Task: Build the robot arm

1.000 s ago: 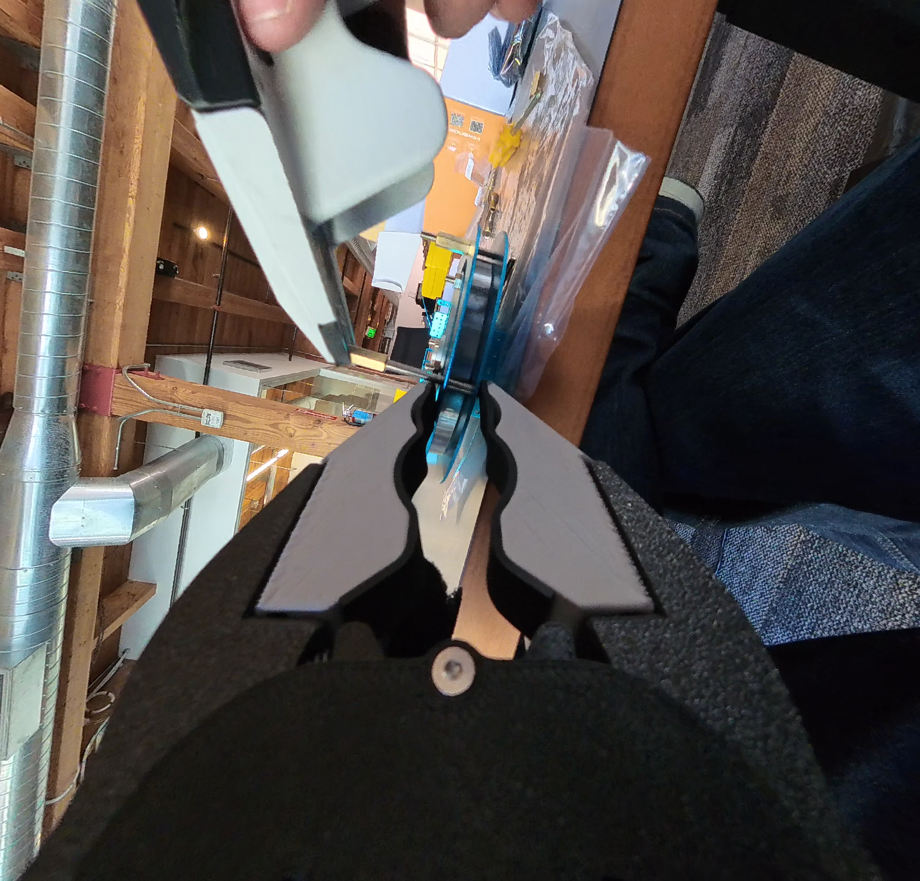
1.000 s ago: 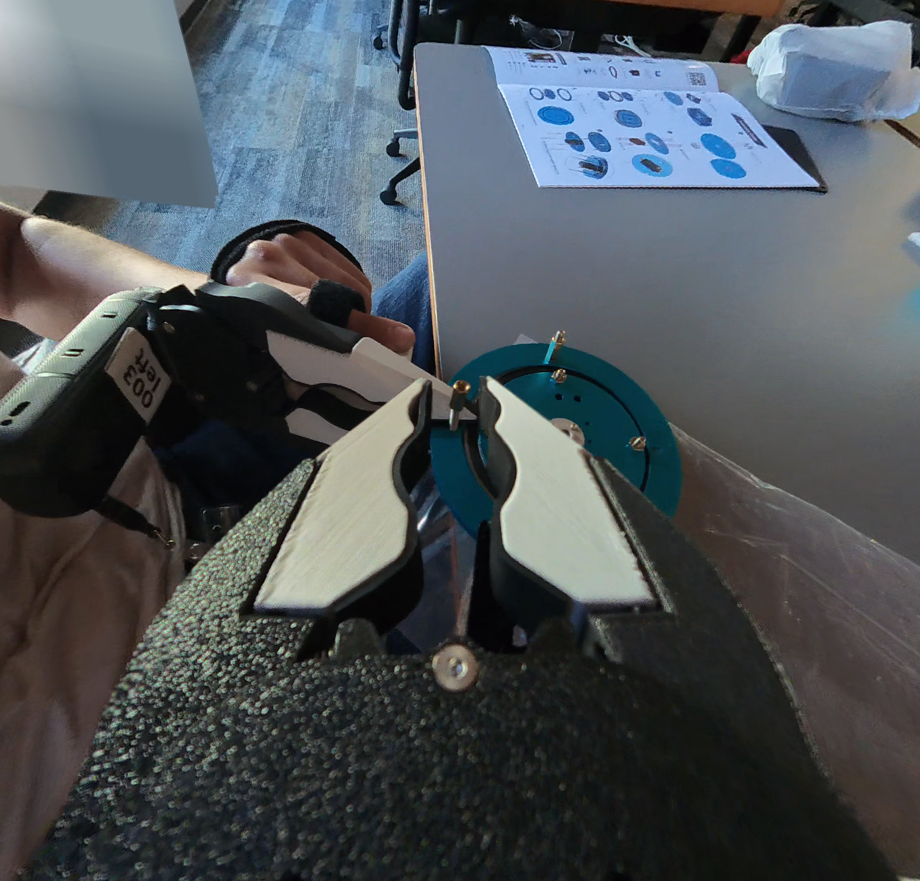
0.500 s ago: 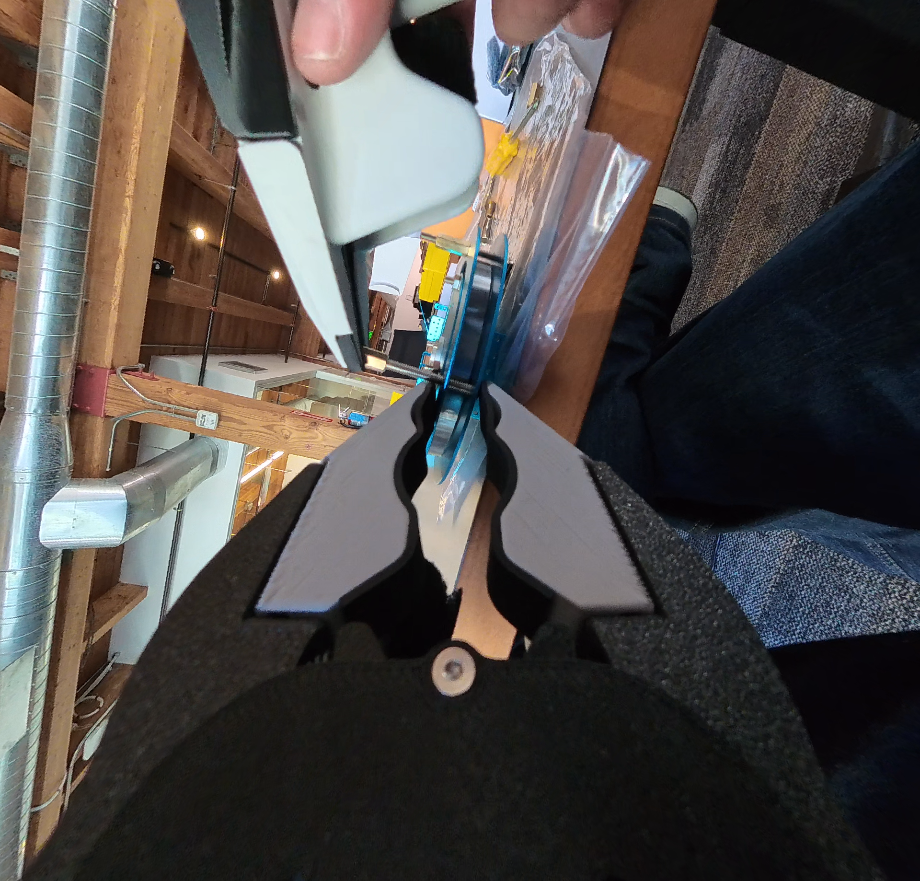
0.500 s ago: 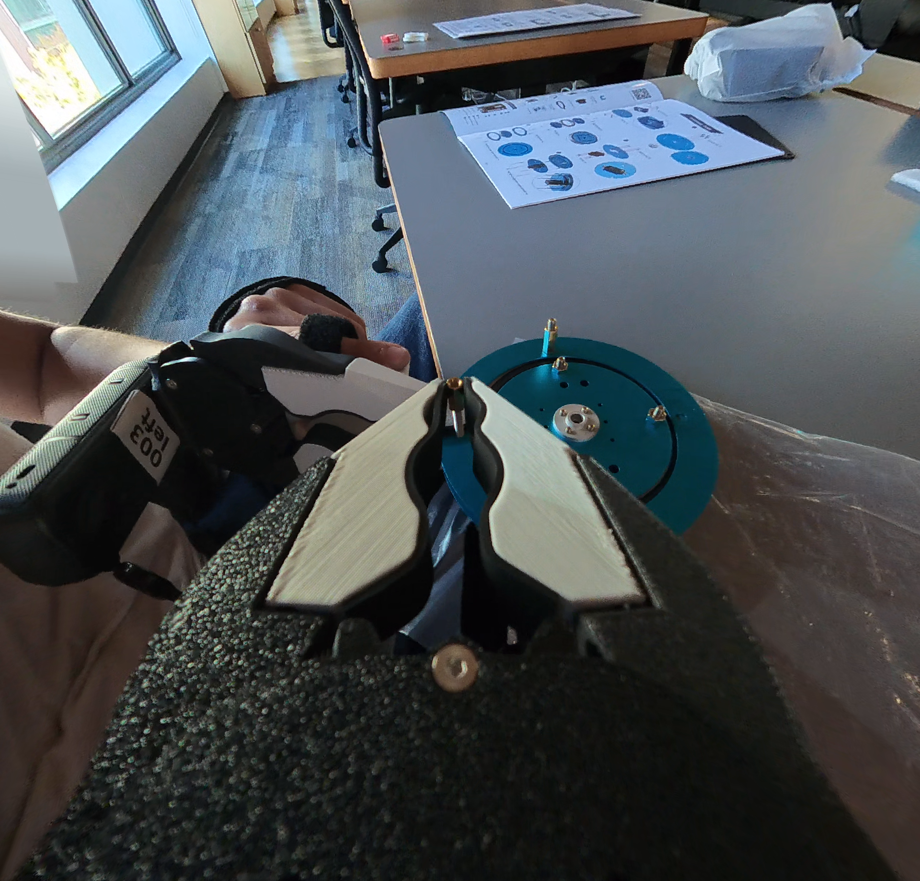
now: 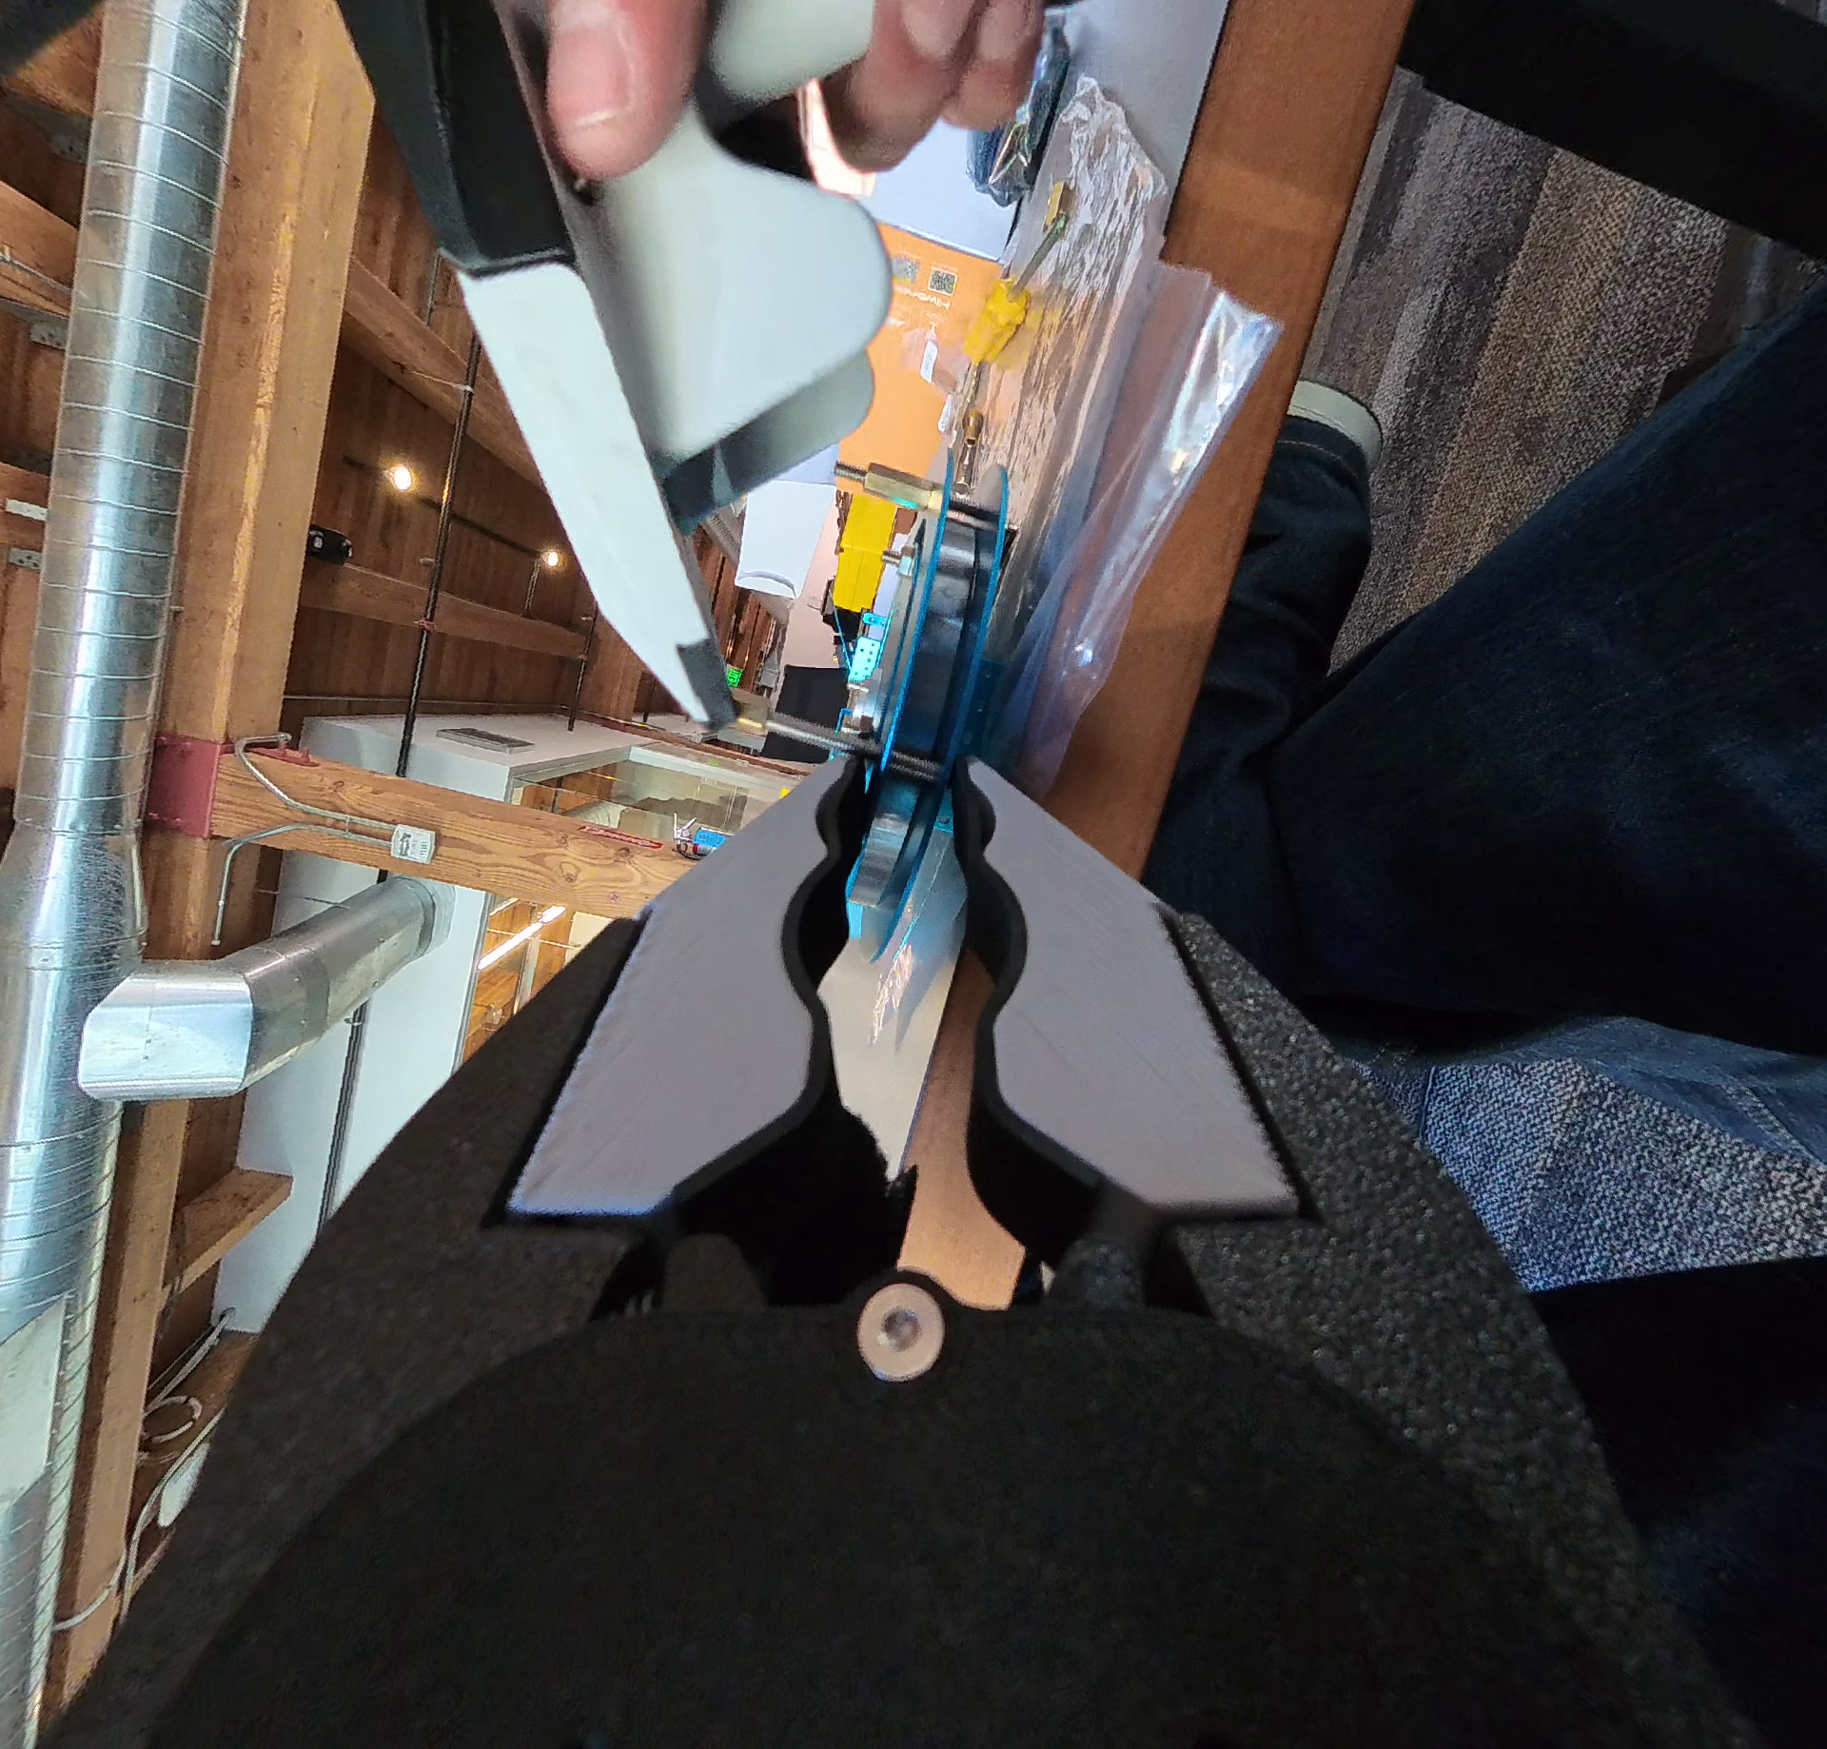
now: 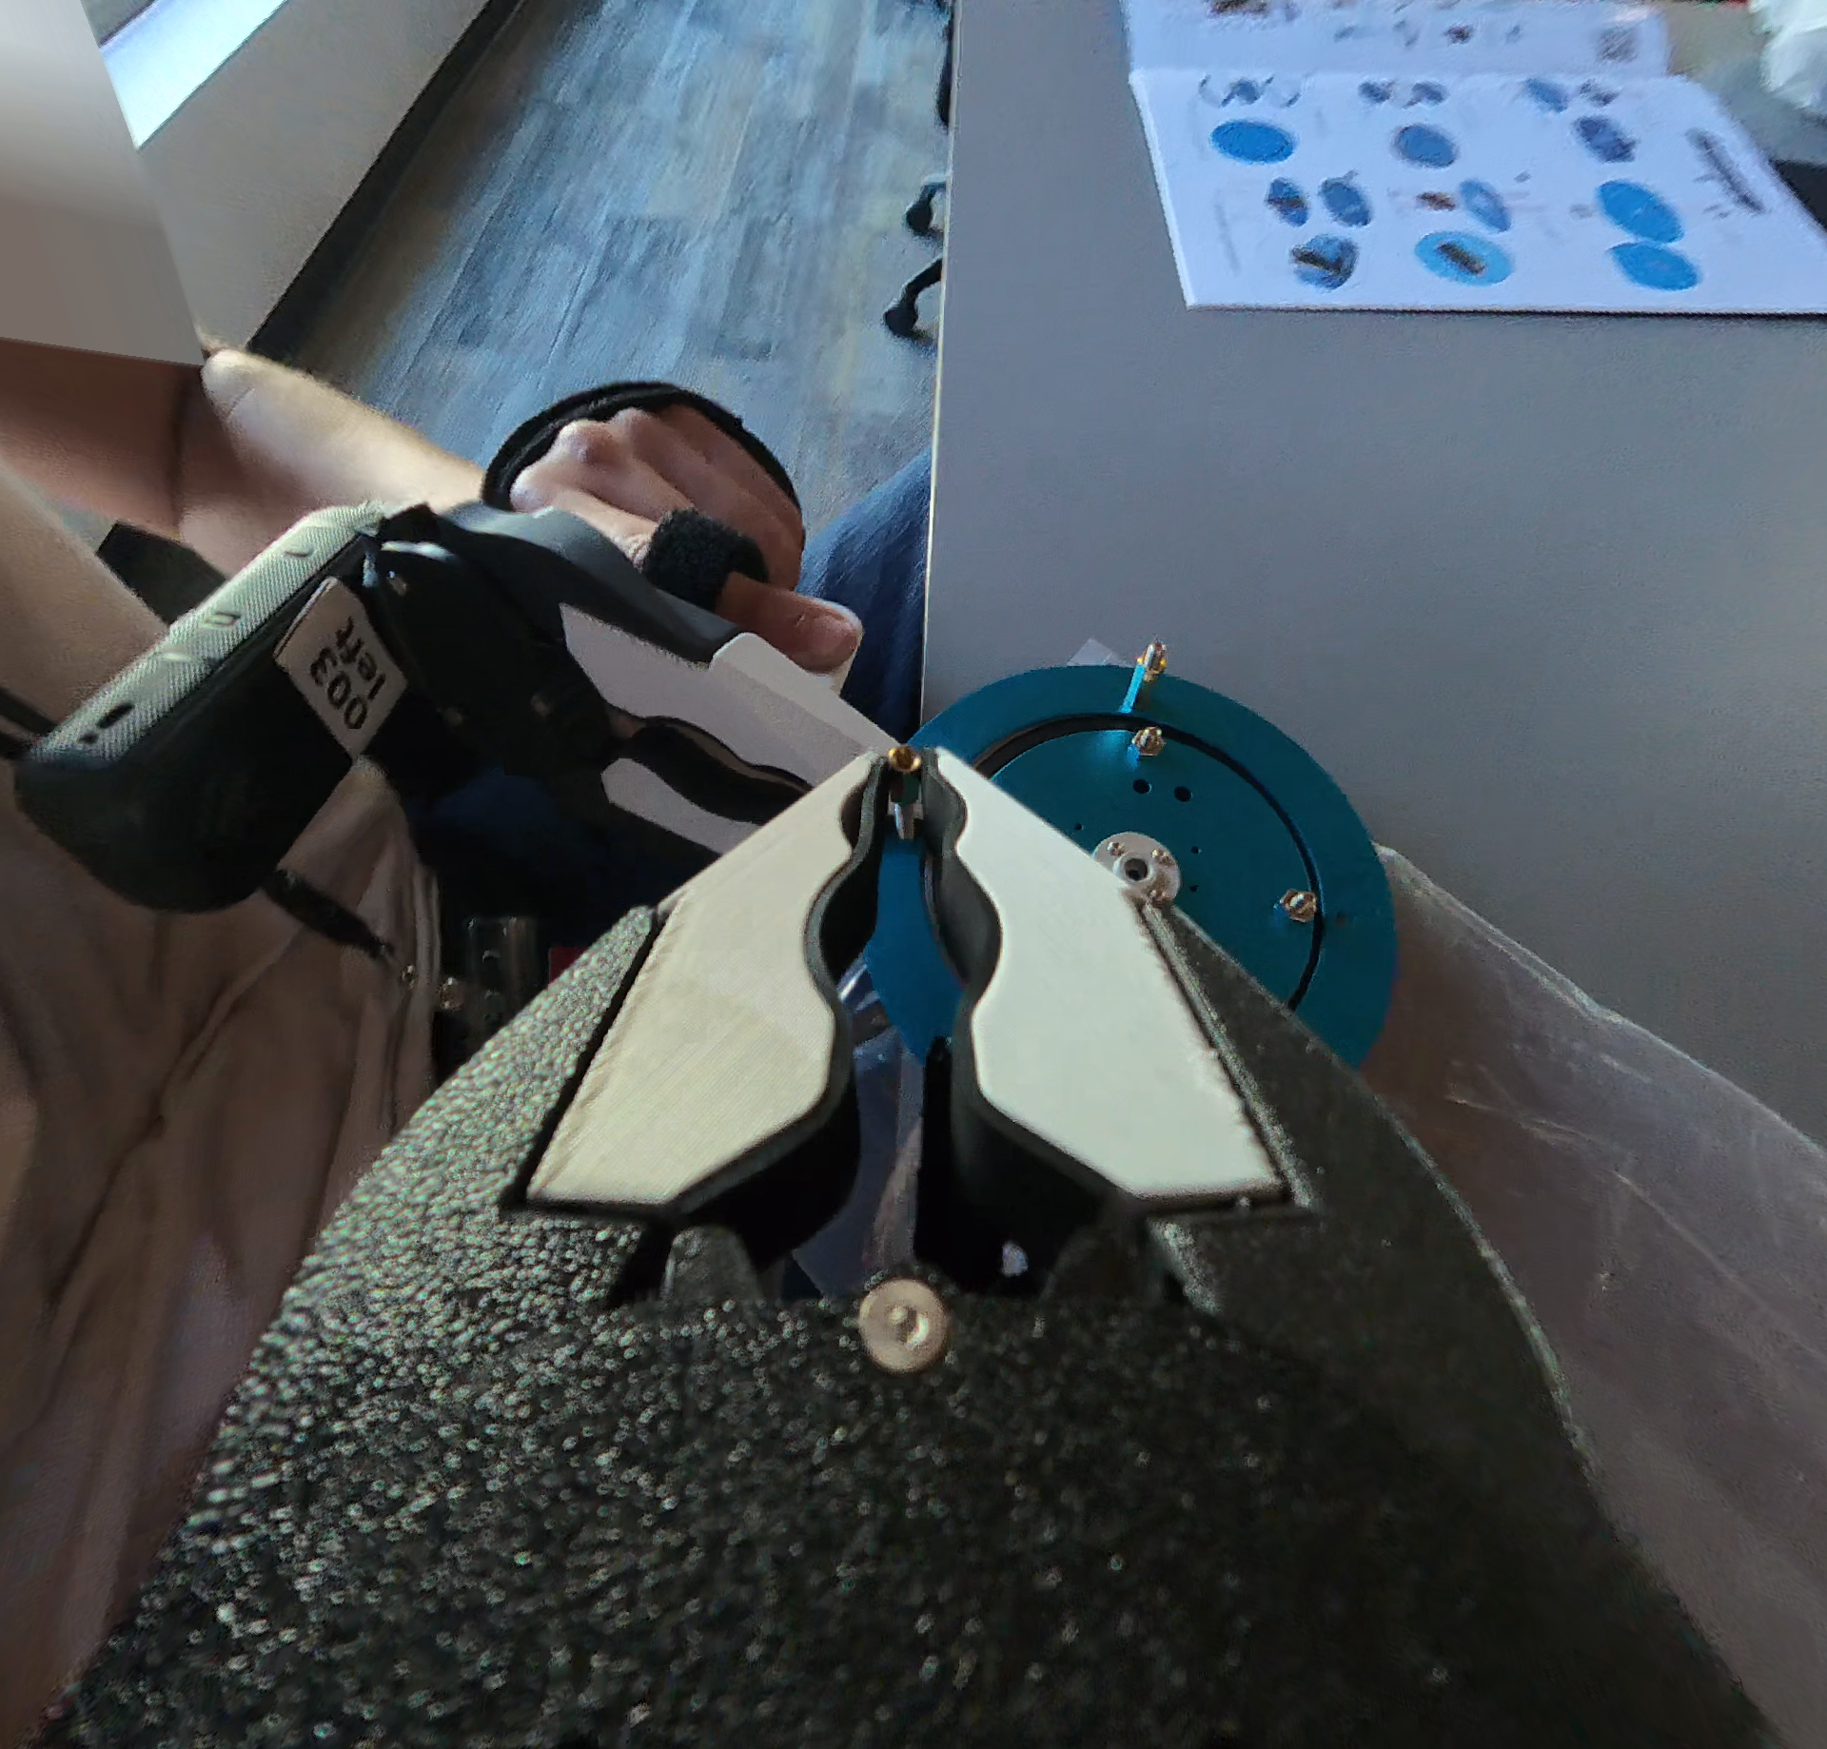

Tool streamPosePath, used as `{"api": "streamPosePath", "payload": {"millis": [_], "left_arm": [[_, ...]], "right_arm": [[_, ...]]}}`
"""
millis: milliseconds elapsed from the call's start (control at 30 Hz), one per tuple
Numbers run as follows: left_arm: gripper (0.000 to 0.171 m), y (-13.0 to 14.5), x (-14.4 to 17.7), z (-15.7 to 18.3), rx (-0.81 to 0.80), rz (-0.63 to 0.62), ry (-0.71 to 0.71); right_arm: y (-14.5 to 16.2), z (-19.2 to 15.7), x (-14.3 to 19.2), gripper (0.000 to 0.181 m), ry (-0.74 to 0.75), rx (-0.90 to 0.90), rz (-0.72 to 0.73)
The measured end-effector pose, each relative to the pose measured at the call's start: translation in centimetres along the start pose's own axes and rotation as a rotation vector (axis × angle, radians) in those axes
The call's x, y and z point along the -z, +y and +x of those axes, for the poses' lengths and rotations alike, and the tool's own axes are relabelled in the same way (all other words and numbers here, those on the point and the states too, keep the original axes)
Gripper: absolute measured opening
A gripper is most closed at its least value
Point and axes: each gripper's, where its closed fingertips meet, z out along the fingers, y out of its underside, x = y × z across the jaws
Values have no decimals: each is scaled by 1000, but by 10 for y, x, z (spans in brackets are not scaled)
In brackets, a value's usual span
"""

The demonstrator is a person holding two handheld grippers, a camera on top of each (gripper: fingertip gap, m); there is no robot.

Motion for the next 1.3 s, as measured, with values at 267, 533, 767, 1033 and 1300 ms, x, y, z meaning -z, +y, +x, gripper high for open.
{"api": "streamPosePath", "payload": {"millis": [267, 533, 767, 1033, 1300], "left_arm": [[17, 0, -1, 0, 4, 0, -1], [17, 0, -1, 0, 10, 0, 1], [17, 1, 0, 0, 5, -4, -2], [17, 1, 0, 0, 9, -1, -1], [17, 1, 0, 0, 8, -2, 0]], "right_arm": [[4, 5, -1, 21, 66, 59, -53], [1, 13, 5, 33, 303, -41, 96], [8, 16, 1, 33, 310, -89, 99], [4, 11, 5, 33, 287, -89, 129], [6, 16, 1, 33, 292, -103, 113]]}}
